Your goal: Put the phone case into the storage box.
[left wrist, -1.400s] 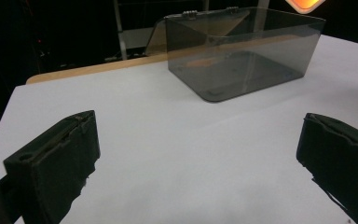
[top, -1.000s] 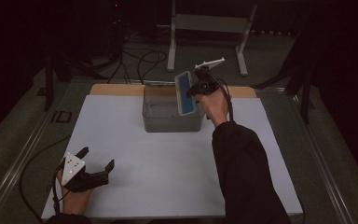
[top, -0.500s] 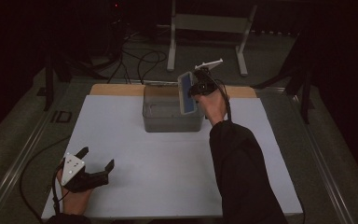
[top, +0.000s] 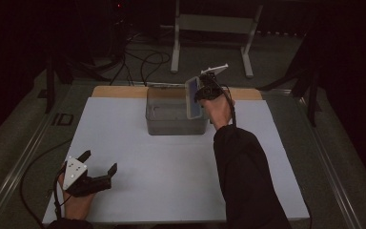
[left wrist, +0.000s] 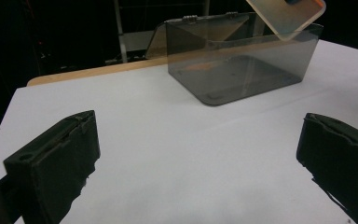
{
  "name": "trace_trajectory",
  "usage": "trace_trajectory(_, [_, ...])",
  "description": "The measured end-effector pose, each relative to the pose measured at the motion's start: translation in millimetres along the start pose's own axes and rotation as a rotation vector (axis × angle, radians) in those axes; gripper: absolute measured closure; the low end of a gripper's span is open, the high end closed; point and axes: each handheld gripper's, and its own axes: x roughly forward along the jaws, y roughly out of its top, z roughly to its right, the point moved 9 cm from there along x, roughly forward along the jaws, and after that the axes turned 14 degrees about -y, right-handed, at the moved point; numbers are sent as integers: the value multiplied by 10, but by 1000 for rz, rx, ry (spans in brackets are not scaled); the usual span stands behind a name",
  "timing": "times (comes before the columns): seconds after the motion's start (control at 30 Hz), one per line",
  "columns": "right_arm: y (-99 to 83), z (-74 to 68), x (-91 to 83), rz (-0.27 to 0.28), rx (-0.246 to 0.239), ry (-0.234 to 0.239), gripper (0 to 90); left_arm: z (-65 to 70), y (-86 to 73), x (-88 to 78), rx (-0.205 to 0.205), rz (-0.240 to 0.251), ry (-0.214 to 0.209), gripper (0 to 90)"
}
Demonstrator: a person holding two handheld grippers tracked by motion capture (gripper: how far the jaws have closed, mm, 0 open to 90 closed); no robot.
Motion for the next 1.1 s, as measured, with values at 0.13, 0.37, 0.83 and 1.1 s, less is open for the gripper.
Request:
trace_trajectory(0.13, [-27,31,62,-10,8,-10,815,2,0,1,1,0,0,2])
trace_trajectory(0.37, [-56,66,124,-24,16,-23,816,2,2,-3,1,0,0,2])
trace_trajectory(0.83, [-71,85,195,-27,8,-48,815,3,4,-7,2,-1,0,2])
trace_trajectory(1.1, [-74,90,230,-25,7,-56,815,7,5,-4,4,0,-2,2])
